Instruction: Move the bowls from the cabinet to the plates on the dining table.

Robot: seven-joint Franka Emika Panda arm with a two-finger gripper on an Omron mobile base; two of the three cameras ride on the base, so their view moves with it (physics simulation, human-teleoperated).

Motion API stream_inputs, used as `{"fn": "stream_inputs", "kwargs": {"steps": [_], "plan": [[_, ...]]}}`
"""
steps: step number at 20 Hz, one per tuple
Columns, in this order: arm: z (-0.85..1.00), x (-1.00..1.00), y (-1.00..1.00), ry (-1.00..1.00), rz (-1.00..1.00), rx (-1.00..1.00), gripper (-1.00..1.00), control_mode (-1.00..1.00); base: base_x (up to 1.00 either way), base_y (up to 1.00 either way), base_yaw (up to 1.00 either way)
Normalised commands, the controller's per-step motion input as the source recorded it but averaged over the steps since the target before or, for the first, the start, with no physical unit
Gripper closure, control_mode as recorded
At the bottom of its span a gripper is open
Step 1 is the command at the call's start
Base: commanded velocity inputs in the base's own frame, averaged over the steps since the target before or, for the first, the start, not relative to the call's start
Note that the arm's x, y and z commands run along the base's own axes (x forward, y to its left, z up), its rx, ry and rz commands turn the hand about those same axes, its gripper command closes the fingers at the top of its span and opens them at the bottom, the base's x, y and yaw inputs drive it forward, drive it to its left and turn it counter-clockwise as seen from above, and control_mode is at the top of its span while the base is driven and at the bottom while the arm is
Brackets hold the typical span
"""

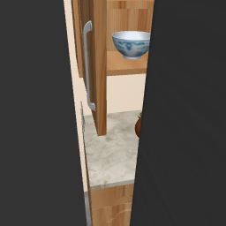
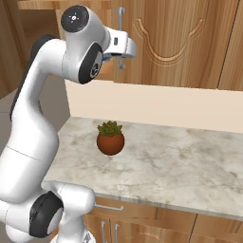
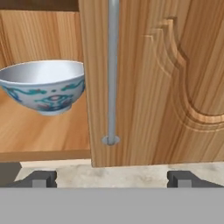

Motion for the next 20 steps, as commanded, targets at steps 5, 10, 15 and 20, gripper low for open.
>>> {"fn": "stream_inputs", "kwargs": {"steps": [5,10,15,20], "plan": [[0.04,0.3,-0.09,0.0,0.03,0.0,-1.0,-1.0,0.0,0.0,0.0],[0.0,0.29,-0.06,-0.01,0.03,0.0,-1.0,-1.0,0.0,0.0,0.0],[0.0,0.42,-0.01,-0.02,0.05,0.0,-1.0,-1.0,0.0,0.0,0.0],[0.0,0.17,-0.28,-0.01,0.01,0.0,-1.0,-1.0,0.0,0.0,0.0]]}}
